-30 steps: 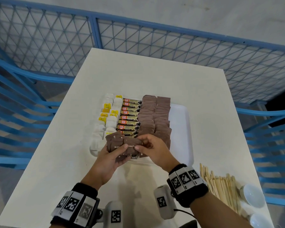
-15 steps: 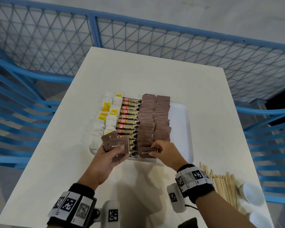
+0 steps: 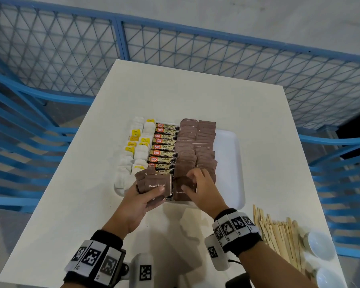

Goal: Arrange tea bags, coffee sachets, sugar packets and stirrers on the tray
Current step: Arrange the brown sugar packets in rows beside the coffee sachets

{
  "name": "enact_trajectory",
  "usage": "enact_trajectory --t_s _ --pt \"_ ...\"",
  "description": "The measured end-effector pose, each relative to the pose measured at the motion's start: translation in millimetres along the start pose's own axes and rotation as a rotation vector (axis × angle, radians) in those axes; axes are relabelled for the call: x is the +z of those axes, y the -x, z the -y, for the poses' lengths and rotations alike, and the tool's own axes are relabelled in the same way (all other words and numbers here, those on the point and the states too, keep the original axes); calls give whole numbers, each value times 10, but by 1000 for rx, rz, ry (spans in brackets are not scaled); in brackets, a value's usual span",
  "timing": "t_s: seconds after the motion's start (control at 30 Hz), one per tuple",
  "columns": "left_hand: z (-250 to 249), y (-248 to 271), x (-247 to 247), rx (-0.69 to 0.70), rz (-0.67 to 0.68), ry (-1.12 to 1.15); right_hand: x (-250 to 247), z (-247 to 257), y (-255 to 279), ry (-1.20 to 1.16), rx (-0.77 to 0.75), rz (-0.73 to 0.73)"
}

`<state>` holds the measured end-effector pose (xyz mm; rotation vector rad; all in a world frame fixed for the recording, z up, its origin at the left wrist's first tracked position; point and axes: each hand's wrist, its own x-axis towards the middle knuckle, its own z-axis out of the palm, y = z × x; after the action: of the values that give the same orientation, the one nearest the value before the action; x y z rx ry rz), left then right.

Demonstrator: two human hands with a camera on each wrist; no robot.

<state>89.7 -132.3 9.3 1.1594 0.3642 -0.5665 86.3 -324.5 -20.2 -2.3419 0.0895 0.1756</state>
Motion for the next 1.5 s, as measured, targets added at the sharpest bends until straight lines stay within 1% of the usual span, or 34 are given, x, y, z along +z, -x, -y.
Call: enact_trajectory --t_s 0.07,0.17,0.27,0.37,0.5,0.67,0.77,0.87,0.93,1.1,1.23,1.3,1.33,1.43,1.5 --pt "0 0 18 4 1 -12 -50 122 -6 -166 -2 36" --pt "-6 -2 34 12 9 -43 -101 285 -5 -412 39 171" --pt "-16 10 39 8 51 -86 -89 345 4 -536 33 268" --pt "-18 20 31 -13 86 -73 -87 349 -4 -624 77 288" --pt "4 -3 -13 -41 87 26 -126 285 -6 -609 121 255" --pt "12 -18 -34 -29 71 36 -221 84 8 -643 184 180" --pt "23 -28 -63 -17 49 21 -235 -58 23 -504 202 159" --pt "27 -34 -74 -2 41 -22 -187 -143 55 -246 175 157" --pt "30 -34 -66 8 44 -44 -122 -161 78 -136 159 122" --pt "32 -24 -33 15 29 -140 -18 -151 83 -76 96 36" --pt "72 -37 -7 -5 31 -154 7 -135 89 4 6 -65" --pt "85 -41 24 6 35 -165 -24 -50 107 -59 -23 -101" --pt "89 -42 46 12 36 -170 -54 4 120 -119 -9 -75" --pt "97 -53 108 30 50 -180 -127 148 166 -339 81 94" --pt "97 -61 145 45 69 -197 -142 189 187 -457 79 164"
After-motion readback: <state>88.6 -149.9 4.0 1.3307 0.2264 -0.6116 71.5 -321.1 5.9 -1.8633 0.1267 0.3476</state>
